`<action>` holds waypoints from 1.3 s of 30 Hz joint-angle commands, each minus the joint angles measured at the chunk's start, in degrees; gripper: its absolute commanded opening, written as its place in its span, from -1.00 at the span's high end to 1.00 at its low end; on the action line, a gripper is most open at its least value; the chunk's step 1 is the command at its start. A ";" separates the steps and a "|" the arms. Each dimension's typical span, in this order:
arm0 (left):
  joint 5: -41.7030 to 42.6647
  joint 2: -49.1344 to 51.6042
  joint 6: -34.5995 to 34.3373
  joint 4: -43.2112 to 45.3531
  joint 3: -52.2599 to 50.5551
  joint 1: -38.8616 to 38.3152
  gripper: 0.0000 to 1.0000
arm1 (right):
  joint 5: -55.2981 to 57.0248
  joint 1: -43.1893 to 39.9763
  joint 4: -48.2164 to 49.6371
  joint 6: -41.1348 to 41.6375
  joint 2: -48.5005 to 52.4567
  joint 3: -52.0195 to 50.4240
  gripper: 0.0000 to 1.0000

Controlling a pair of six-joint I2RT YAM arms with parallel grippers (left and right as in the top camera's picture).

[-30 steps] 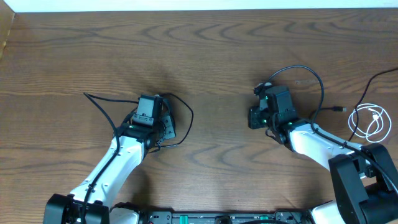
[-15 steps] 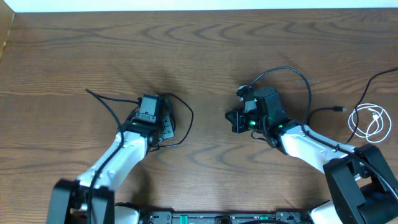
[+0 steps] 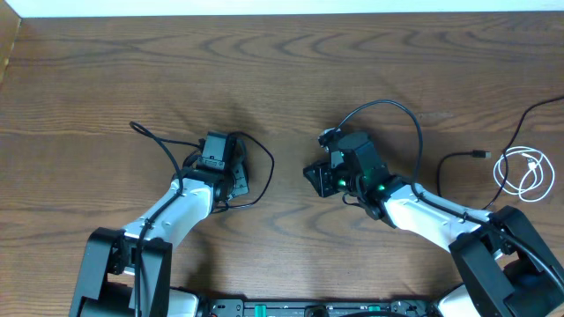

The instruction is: Untangle cables

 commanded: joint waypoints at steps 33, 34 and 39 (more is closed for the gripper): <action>44.02 1.99 -0.02 -1.11 -2.71 -7.91 0.83 | 16.28 1.60 -8.17 4.74 0.28 0.79 -0.98; 45.35 1.86 -0.02 -1.09 -2.62 -7.91 0.81 | 16.28 1.36 -8.35 4.74 0.28 0.79 -0.98; 46.49 -2.49 -0.04 -1.11 -1.14 -5.86 0.74 | 16.24 0.22 -8.96 4.74 0.28 0.79 -0.99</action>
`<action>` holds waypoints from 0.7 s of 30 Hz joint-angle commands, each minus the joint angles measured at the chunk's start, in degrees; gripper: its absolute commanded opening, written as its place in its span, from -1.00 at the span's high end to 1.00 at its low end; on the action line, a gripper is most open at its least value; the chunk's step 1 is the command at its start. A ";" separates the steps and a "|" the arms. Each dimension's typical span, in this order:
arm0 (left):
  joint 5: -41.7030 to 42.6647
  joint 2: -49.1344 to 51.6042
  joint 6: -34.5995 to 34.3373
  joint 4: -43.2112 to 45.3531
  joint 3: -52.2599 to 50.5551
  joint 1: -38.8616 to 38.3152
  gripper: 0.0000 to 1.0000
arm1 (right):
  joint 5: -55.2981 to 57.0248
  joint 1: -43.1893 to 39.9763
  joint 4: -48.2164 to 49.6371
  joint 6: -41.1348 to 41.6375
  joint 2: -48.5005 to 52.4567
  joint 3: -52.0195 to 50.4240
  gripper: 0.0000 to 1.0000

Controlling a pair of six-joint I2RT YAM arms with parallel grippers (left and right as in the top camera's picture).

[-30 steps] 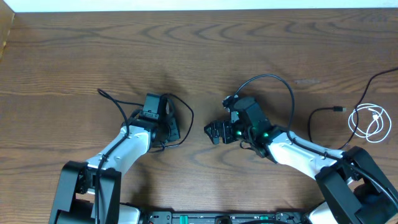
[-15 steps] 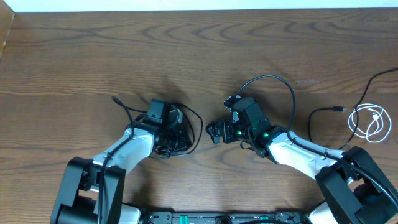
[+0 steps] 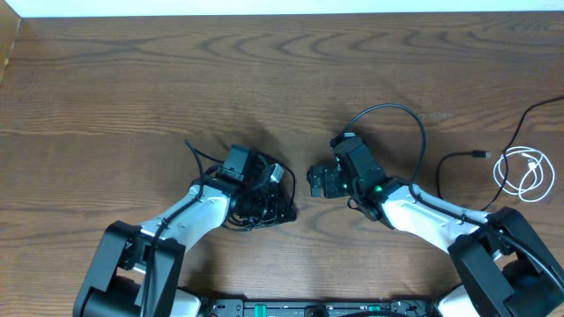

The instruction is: Untangle cables

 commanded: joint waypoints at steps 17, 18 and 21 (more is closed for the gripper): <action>-37.05 -15.58 -6.78 3.54 1.81 13.25 0.75 | 0.98 1.75 2.86 -1.92 0.28 0.42 -0.99; -39.04 -15.08 -6.78 4.37 1.79 13.25 0.75 | 1.01 2.05 2.97 -2.14 0.28 0.42 -0.98; -43.19 -12.39 -6.75 8.28 1.75 13.25 0.74 | 1.03 3.10 3.34 -2.25 0.28 0.42 -0.98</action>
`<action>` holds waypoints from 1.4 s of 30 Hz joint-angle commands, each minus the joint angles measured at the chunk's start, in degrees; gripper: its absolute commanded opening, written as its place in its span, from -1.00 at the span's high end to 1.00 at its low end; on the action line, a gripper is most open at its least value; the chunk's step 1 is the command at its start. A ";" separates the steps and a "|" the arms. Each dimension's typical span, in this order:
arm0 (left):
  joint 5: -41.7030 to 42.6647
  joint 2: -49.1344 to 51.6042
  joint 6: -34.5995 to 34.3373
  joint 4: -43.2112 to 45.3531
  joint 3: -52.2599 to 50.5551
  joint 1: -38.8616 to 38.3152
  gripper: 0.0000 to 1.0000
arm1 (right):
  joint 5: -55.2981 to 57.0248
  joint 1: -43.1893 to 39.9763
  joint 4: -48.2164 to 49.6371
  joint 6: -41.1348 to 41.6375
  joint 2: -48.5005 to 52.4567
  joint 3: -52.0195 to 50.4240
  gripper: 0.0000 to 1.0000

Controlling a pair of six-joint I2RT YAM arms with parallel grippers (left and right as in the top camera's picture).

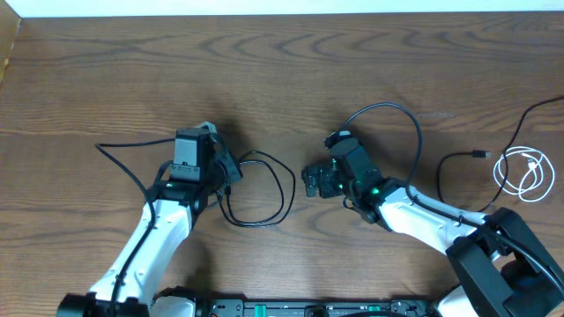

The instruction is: Untangle cables

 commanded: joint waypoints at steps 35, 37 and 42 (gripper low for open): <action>23.43 20.44 3.61 5.29 0.96 -1.97 0.82 | -0.55 1.55 -0.09 -4.35 0.26 0.42 -0.98; 23.41 18.78 3.58 5.14 0.96 -1.95 0.82 | -4.44 1.55 0.59 -6.99 0.20 0.42 -0.98; 22.84 9.18 3.50 4.22 0.96 -1.90 0.81 | -18.58 1.77 5.07 -18.03 0.22 0.42 -0.98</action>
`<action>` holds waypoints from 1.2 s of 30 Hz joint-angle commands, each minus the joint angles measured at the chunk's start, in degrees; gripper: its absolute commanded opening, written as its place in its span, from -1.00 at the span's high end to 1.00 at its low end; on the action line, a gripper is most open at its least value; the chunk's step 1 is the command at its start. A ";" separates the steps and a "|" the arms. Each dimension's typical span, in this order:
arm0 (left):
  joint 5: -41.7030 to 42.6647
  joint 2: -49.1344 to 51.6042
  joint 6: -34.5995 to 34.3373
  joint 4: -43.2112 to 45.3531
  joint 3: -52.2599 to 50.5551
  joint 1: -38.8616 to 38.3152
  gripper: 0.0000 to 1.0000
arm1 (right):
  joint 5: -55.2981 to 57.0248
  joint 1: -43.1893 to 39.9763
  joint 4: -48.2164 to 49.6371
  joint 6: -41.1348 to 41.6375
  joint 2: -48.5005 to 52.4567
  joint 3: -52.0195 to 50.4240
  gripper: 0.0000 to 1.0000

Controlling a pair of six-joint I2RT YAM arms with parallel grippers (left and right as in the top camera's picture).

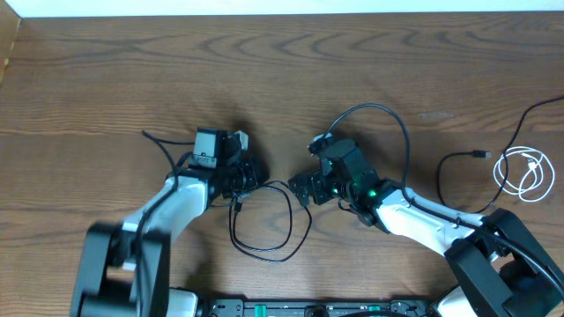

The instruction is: Untangle cables

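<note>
A thin black cable (267,256) lies in one open loop on the wooden table (106,79), between the two arms. Its left end, with a small plug (236,200), rises to my left gripper (250,173), which looks shut on it. The loop's right side climbs to just under my right gripper (300,188). The overhead view does not show how the right jaws stand, or whether they touch the cable.
At the right edge lie a coiled white cable (523,172), a short black cable with a metal plug (479,154) and another black lead (539,109). Wrist-camera leads arch over both arms.
My left gripper has moved right and slightly down, toward the centre. The right gripper has shifted left and down to meet the loop. The cable loop now hangs lower and wider between them.
First the cable sat bunched under my left gripper, with the right gripper apart at centre. Then the bundle lay lower right of the left gripper. After that the left gripper was further left with the cable opened into a loop. Now the loop spans both grippers.
</note>
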 commanded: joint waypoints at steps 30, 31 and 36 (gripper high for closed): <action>-32.00 -18.27 -1.20 -31.32 -1.27 15.37 0.04 | -10.21 8.22 -10.45 -50.29 4.44 14.60 -0.66; -32.00 -18.27 -1.20 -31.32 -1.27 15.37 -0.04 | -10.19 8.22 -9.94 -50.69 5.25 14.60 -0.59; -32.00 -18.25 -1.22 -31.28 -1.27 15.37 -0.27 | -10.05 8.13 -5.40 -50.77 11.47 14.60 -0.30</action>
